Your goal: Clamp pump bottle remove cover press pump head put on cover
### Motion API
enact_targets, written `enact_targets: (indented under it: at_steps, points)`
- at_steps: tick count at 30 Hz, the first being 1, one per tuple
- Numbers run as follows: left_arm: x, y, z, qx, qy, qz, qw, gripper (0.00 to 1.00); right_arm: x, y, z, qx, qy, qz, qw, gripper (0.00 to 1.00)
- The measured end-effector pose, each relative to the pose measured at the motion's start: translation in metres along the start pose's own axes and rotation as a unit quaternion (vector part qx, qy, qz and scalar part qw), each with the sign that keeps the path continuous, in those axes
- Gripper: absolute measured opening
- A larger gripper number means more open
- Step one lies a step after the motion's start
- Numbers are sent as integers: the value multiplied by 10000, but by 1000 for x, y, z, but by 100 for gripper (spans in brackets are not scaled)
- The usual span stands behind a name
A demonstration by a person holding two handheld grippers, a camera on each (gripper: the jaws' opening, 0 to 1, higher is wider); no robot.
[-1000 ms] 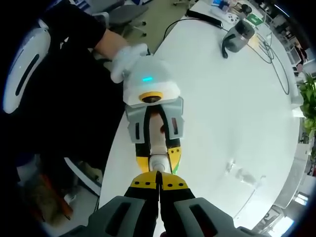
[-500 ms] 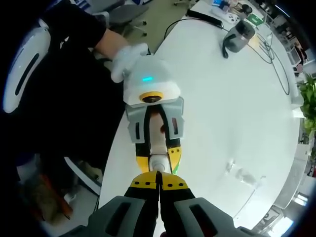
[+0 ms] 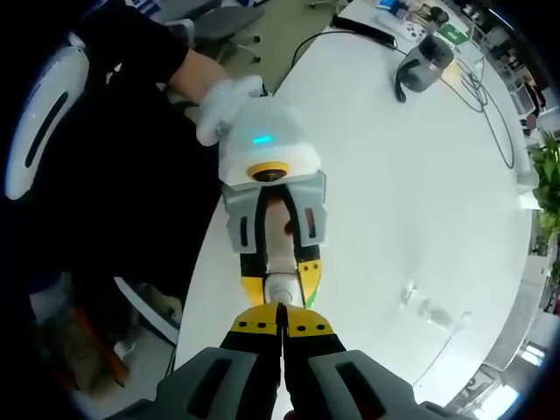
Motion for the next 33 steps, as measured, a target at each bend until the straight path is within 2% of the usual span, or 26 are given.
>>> enact_targets:
  at_steps: [14, 33]
  points:
    - [2, 0, -1, -1, 1, 0, 10000, 15, 2, -6, -5, -277, 57, -71, 9996, 0]
    - [1, 0, -1, 0, 1, 3, 10000, 15, 2, 1, -1, -52, -10, -66, 10000, 0]
Point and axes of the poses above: the point that each gripper's makers call its tool centre point, and the gripper's own axes: y roughly backward along the fingers, x roughly to its right, z roughly out of its underside, the point moved 10 cm from there along y, roughly backward along the fingers, and after that the axes turned 10 degrees about -z, right-handed, at the moved point
